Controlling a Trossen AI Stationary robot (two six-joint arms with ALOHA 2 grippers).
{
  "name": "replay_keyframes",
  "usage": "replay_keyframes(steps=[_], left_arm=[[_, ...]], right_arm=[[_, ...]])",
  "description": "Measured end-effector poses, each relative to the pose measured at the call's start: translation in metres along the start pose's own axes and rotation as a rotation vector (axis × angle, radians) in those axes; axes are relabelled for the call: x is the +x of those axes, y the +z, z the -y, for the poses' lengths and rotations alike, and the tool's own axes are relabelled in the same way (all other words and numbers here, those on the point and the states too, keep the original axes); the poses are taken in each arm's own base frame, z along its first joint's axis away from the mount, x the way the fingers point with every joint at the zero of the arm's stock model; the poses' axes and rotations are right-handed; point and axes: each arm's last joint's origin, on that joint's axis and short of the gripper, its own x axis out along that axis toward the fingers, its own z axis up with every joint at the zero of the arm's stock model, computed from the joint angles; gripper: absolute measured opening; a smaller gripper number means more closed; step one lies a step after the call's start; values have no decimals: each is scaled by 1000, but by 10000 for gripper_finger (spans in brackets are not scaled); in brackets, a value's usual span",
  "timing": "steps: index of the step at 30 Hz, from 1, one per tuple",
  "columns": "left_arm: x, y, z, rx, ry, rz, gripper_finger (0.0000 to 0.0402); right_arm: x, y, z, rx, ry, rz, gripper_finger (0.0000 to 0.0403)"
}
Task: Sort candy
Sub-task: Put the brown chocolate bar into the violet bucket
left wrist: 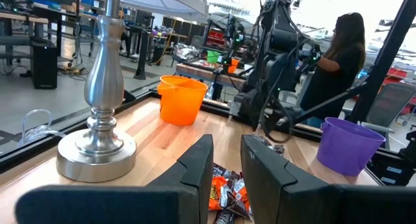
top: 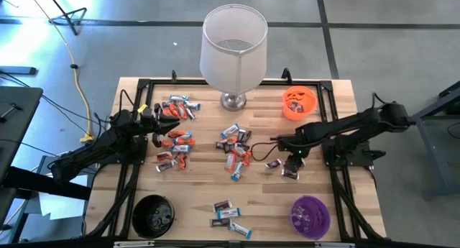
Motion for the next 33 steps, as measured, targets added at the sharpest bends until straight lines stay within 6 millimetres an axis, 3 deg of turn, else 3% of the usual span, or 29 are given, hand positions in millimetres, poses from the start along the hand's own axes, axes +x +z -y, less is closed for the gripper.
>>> replay_keyframes(steps=[13,22,26,33], left_arm=[[0,0,0,0,0,0,65],[0,0,0,0,0,0,65],[0,0,0,0,0,0,64],[0,0,0,0,0,0,64]], right_arm=[[28,10,0,-271,-130,-98,183],[31,17,-1,-243,-177,-8,177],[31,16,-2,-183,-156,-13,138],[31,15,-2,-115,-129,-33,20]])
